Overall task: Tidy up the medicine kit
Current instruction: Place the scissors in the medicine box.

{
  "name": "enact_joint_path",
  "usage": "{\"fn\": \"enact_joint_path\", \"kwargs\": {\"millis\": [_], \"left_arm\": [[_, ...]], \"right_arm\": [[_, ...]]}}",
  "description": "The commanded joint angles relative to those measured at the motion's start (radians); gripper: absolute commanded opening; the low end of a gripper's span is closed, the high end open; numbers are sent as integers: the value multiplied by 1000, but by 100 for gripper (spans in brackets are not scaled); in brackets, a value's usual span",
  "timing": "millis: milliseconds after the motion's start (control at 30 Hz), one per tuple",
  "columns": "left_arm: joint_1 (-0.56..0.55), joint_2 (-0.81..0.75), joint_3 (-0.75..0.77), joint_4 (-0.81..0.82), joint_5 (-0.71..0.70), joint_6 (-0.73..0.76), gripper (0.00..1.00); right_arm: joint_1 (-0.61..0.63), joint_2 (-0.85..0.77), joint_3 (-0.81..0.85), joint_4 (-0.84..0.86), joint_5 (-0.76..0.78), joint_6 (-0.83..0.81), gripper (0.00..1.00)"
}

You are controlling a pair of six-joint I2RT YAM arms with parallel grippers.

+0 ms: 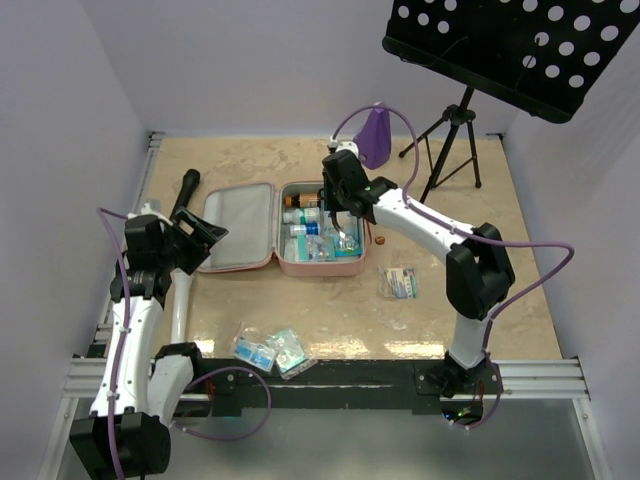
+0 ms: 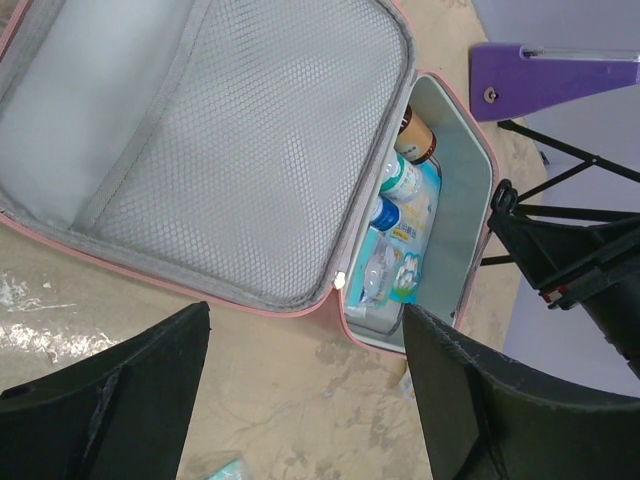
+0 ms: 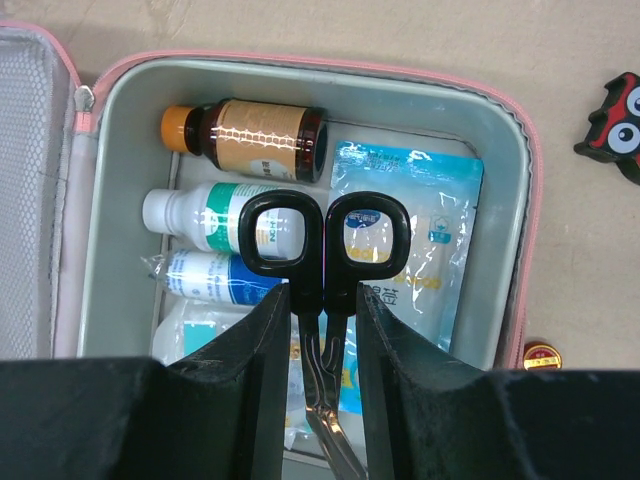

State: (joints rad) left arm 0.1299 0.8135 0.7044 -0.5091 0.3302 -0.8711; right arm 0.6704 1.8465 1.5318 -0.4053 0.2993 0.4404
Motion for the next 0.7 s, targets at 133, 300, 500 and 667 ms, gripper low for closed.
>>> {"fn": "enact_joint_path", "kwargs": {"millis": [133,300,500,667], "left_arm": [[-3,6,-9,55,26,0,82],[-4,4,-13,58,26,0,82],[-3,1,-31,64,29,1,82],[-3,3,-23,55,23,6,82]], "right_arm": [[-32,17,-38,109,-25,47,8],[-37,43,-71,138,-52,60,9],[-37,95,-93,160,-71,72,8],[-35,120,-87,168,-80,84,9]]}}
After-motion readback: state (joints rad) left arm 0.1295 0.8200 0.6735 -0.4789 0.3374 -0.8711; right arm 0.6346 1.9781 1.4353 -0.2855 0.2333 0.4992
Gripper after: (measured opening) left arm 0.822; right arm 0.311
